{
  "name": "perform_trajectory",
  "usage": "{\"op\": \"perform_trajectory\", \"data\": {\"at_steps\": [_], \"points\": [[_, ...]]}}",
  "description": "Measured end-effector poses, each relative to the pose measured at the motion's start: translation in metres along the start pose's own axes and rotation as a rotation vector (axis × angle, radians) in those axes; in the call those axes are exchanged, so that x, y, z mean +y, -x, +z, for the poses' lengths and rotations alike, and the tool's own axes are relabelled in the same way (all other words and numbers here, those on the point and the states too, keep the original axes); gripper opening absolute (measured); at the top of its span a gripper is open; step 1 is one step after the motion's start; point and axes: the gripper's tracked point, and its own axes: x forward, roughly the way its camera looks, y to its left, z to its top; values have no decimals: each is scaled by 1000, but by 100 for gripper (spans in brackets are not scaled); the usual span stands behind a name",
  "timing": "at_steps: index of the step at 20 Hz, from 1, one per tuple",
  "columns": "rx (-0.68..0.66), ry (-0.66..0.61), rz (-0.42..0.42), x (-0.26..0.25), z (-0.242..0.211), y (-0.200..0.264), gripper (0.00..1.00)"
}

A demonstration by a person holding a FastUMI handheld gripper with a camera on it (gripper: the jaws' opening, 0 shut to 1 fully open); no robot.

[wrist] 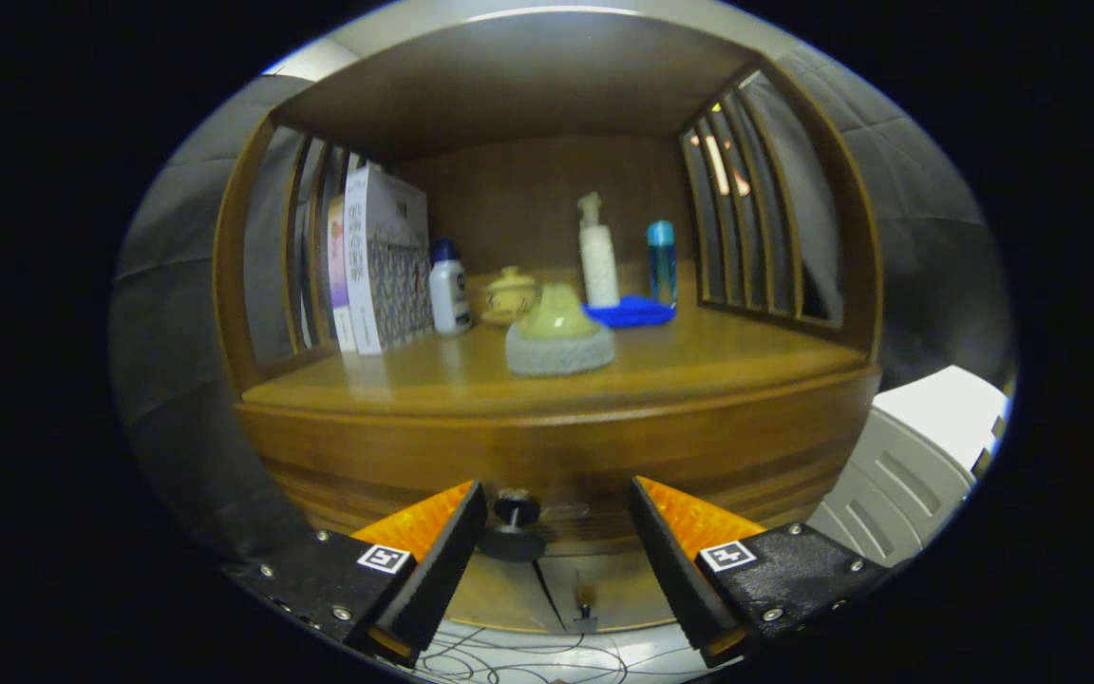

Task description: Pull open the drawer, take out the items inside it, and place them on the countertop above the cabinet.

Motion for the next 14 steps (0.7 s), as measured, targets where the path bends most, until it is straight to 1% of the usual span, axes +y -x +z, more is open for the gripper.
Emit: {"op": "perform_trajectory", "data": {"at_steps": [2,7,12,14], "points": [[-45,-11,0,-4,35,17,94],[-150,73,-38,-23,107,79,94],[-218,86,-37,-19,145,148,94],[-251,112,-32,-14,156,173,94]]}}
